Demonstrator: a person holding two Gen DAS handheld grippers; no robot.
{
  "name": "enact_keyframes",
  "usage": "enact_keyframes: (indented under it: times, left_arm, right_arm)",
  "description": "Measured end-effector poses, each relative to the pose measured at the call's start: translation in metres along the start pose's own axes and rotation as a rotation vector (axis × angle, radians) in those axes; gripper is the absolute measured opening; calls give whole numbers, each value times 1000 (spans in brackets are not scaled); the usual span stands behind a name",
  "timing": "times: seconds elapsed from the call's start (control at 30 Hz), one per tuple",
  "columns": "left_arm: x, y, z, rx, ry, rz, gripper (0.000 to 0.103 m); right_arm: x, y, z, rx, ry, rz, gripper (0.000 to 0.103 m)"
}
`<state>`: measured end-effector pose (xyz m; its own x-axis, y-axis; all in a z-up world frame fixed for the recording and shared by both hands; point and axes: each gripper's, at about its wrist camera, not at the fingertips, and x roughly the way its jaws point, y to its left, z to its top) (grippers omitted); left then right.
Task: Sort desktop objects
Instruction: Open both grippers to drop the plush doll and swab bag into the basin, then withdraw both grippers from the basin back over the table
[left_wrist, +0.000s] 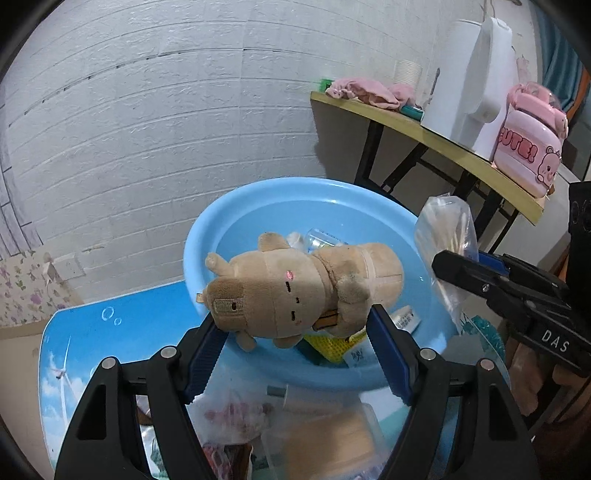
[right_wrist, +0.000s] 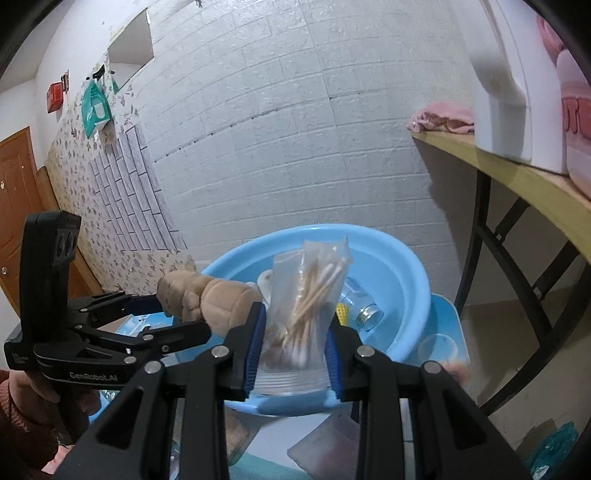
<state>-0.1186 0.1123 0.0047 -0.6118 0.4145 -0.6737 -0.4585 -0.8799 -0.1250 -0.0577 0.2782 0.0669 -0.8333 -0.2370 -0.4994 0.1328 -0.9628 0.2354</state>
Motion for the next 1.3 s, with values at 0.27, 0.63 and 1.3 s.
enact_keyframes:
  times: [0.27, 0.63, 1.3]
  left_arm:
    - [-1, -1, 3, 14, -17, -6, 91]
    - [-24, 11, -4, -9, -42, 34, 97]
    - [-63, 35, -61, -123, 80, 154, 102]
  right_arm:
    - [20, -5, 7, 6, 20, -17, 31]
    - [16, 0, 1, 1, 51, -61, 58]
    - [-25, 10, -27, 16, 116, -112, 59]
